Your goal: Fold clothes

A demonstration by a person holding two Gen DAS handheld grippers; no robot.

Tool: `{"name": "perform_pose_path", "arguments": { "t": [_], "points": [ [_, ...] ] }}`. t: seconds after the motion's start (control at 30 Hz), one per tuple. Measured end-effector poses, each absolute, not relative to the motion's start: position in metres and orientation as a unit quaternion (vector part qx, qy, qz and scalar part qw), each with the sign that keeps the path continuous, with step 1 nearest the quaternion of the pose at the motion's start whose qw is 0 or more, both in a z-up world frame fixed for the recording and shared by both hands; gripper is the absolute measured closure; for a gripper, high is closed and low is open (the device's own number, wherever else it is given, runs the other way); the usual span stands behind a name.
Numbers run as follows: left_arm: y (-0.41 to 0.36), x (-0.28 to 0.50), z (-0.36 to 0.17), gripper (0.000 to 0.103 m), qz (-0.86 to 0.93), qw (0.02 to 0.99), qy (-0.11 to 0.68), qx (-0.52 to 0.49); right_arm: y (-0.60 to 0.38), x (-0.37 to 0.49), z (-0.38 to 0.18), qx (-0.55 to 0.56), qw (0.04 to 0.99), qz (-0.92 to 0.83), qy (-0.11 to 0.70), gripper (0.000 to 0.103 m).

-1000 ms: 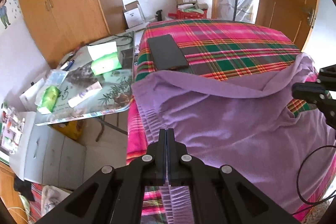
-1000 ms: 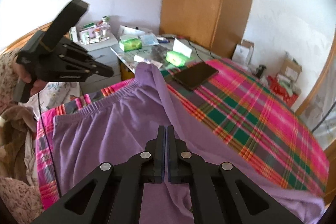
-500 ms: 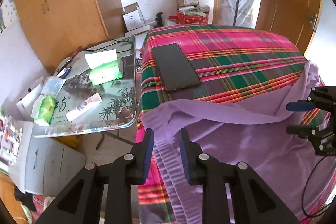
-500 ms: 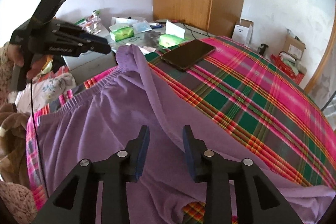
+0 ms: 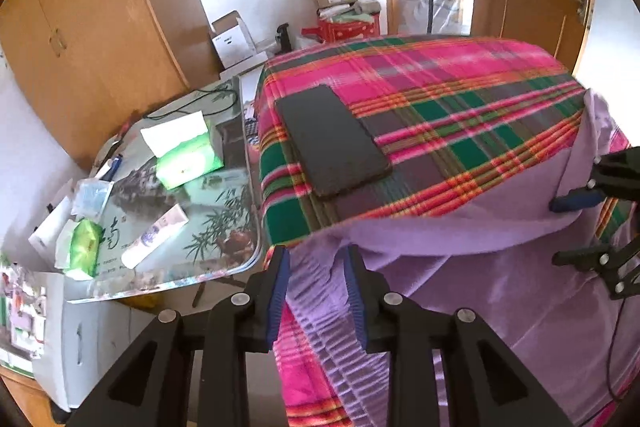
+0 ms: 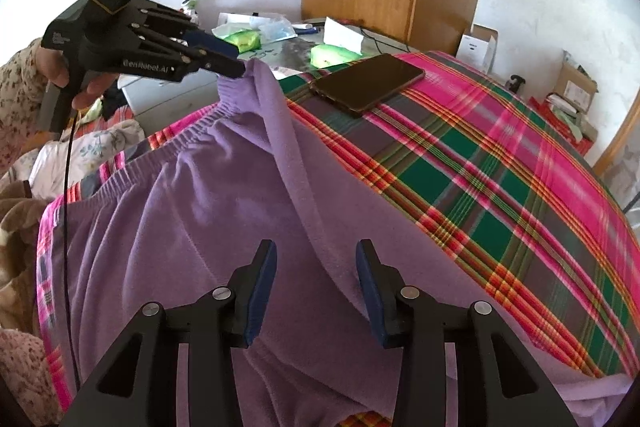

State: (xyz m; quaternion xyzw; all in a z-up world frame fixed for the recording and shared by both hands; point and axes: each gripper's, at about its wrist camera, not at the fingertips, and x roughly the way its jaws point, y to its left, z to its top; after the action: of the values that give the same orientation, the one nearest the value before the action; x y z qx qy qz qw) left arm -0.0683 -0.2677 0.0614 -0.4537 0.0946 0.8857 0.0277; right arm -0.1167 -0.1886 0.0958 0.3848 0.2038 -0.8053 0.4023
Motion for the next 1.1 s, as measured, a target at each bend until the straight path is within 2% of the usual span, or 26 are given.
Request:
{"name": "perform_pose_path", "arguments": {
  "t": [0.4,0.8,0.9,0.93,1.03,1.1],
  "points": [
    [-0.248,-0.101,0.041,0.072,0.847,0.051,0.186,-0.495,-0.190,-0.123,0.085,0.404,0.408,-0.792,0.209,0.060],
    [-0.257,-0.105,0.034,0.072,0.833,0.083,0.178,-0.518,-0.184,-0.136,0.079,0.417,0.410,-0.788,0.194,0.061],
    [-0.259,-0.108,0.035,0.072,0.833,0.095,0.164,-0.520,-0.183,-0.138,0.077,0.414,0.405,-0.791,0.199,0.078],
    [-0.258,-0.107,0.034,0.072,0.832,0.096,0.168,-0.520,-0.182,-0.138,0.077,0.412,0.401,-0.793,0.202,0.093],
    [-0.250,-0.102,0.028,0.072,0.822,0.098,0.192,-0.527,-0.181,-0.137,0.079,0.400,0.398,-0.800,0.206,0.099],
    [-0.246,-0.099,0.025,0.072,0.818,0.098,0.205,-0.528,-0.178,-0.136,0.084,0.388,0.392,-0.809,0.203,0.100]
  ]
}}
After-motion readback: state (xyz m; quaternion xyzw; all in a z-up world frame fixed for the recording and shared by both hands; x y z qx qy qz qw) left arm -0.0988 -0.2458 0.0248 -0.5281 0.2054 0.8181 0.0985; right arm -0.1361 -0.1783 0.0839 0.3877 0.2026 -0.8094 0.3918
